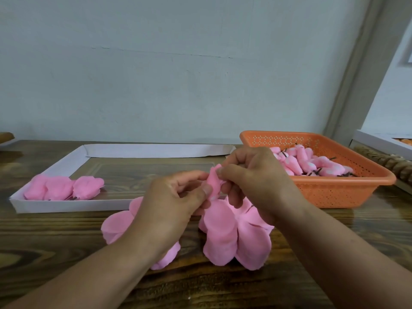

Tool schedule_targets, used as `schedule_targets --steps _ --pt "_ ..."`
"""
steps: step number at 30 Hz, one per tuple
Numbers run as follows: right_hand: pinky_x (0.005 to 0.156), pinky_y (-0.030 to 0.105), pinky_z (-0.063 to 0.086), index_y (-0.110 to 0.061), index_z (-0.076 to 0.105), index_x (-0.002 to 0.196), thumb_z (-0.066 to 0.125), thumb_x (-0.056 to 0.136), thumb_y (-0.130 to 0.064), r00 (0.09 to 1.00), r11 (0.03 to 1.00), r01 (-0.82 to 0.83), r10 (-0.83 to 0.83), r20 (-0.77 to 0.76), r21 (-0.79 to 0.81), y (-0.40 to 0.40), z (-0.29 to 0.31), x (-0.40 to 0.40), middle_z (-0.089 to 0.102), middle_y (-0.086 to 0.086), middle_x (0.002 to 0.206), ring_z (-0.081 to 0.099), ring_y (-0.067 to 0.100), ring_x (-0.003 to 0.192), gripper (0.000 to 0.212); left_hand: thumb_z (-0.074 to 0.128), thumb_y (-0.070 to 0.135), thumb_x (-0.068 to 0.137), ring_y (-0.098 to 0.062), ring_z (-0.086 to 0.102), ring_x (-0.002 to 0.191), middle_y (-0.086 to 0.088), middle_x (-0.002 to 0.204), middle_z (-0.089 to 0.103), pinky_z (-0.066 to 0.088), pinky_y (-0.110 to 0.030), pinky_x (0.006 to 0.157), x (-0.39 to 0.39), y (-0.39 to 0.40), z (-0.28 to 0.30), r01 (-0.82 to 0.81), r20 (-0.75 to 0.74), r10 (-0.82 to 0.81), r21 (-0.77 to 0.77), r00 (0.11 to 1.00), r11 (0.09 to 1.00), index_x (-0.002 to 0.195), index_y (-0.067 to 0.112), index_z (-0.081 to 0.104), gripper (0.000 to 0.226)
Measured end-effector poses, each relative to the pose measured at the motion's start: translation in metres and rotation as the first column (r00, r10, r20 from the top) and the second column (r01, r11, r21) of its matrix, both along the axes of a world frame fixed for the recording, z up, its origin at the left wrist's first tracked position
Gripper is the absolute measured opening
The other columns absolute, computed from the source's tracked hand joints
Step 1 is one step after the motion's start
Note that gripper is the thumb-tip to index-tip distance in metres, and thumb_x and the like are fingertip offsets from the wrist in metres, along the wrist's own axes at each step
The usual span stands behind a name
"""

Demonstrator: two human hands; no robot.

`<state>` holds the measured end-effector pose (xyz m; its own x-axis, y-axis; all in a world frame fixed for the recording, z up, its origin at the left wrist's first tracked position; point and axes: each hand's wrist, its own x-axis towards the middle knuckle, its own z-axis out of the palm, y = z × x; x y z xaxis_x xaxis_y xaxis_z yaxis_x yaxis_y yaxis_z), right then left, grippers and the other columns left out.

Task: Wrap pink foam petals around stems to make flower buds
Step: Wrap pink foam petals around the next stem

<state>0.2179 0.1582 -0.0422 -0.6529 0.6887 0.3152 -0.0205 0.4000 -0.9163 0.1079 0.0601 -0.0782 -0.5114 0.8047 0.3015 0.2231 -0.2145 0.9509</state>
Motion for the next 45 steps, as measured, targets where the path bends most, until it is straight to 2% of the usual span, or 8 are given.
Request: schedule_targets --steps 3,13,20,31,37,40,42,45 --pt "0.035 0.019 0.035 -0.002 0.056 0.061 0.057 0.083 0.005 0.999 0.998 -0.045 0.046 0.019 -0.037 0.0 0.0 0.0 0.056 0.009 0.045 0.045 0.015 0.03 0.023 0.063 0.009 0.086 -0.004 0.061 0.056 0.003 0.07 0.072 0.048 -0.013 0.052 0.002 -0.001 0.002 0.053 0.02 -0.052 -0.041 0.998 0.998 0.091 0.036 0.071 0.028" --pt "0.036 0.014 0.032 -0.002 0.056 0.066 0.061 0.086 -0.001 0.986 0.987 -0.14 0.146 0.078 -0.084 0.002 -0.001 0.002 0.055 0.003 0.042 0.042 0.012 0.03 0.02 0.056 0.013 0.089 -0.007 0.051 0.053 -0.001 0.062 0.058 0.045 -0.015 0.049 -0.001 -0.003 0.006 0.234 0.224 -0.197 -0.152 0.954 0.96 0.098 0.01 0.074 0.02" --pt "0.042 0.02 0.044 0.008 0.066 0.085 0.053 0.077 0.014 0.934 0.937 -0.315 0.334 0.123 -0.152 0.013 0.005 0.011 0.061 0.021 0.067 0.054 0.017 0.045 0.016 0.061 0.035 0.073 -0.006 0.043 0.051 0.0 0.061 0.052 0.04 -0.014 0.045 -0.004 -0.004 0.012 0.287 0.276 -0.237 -0.159 0.931 0.944 0.074 0.018 0.076 0.022" --pt "0.035 0.018 0.037 0.01 0.063 0.078 0.06 0.083 0.008 0.962 0.966 -0.244 0.252 0.101 -0.087 0.009 0.002 0.007 0.058 0.009 0.05 0.049 0.013 0.035 0.006 0.055 0.021 0.084 -0.008 0.045 0.052 -0.001 0.063 0.057 0.04 -0.016 0.047 -0.009 -0.007 0.011 0.412 0.293 -0.346 -0.205 0.891 0.888 0.072 0.007 0.068 0.022" --pt "0.038 0.018 0.028 -0.008 0.066 0.064 0.069 0.079 -0.001 0.974 0.979 -0.205 0.203 0.099 0.008 0.012 0.004 0.009 0.05 0.003 0.043 0.036 0.009 0.036 0.016 0.06 0.027 0.074 -0.006 0.045 0.049 -0.007 0.072 0.054 0.038 -0.015 0.044 -0.013 -0.007 0.014 0.465 0.379 -0.374 -0.184 0.847 0.866 0.08 0.009 0.071 0.021" --pt "0.041 0.023 0.035 -0.01 0.067 0.074 0.066 0.079 0.002 0.988 0.985 -0.153 0.151 0.031 0.076 0.016 0.003 0.009 0.054 0.0 0.051 0.043 0.011 0.043 0.013 0.062 0.026 0.071 -0.007 0.046 0.05 -0.006 0.067 0.053 0.037 -0.015 0.042 -0.017 -0.006 0.016 0.459 0.462 -0.353 -0.139 0.814 0.877 0.071 0.009 0.073 0.02" --pt "0.05 0.025 0.043 -0.014 0.066 0.081 0.058 0.077 0.015 0.991 0.978 -0.132 0.132 0.015 0.161 0.02 0.004 0.011 0.06 -0.003 0.065 0.052 0.012 0.055 0.03 0.062 0.026 0.071 -0.007 0.045 0.05 -0.004 0.063 0.05 0.037 -0.015 0.042 -0.022 -0.005 0.017 0.459 0.515 -0.335 -0.132 0.789 0.878 0.071 0.007 0.07 0.02" --pt "0.081 0.026 0.047 -0.026 0.061 0.1 0.06 0.071 0.019 0.956 0.898 -0.273 0.214 0.2 0.346 0.022 0.007 0.017 0.059 -0.007 0.112 0.057 0.007 0.102 0.053 0.06 0.022 0.074 -0.009 0.041 0.054 -0.004 0.07 0.048 0.037 -0.015 0.042 -0.028 -0.003 0.018 0.49 0.612 -0.336 -0.098 0.716 0.866 0.083 0.003 0.064 0.022"
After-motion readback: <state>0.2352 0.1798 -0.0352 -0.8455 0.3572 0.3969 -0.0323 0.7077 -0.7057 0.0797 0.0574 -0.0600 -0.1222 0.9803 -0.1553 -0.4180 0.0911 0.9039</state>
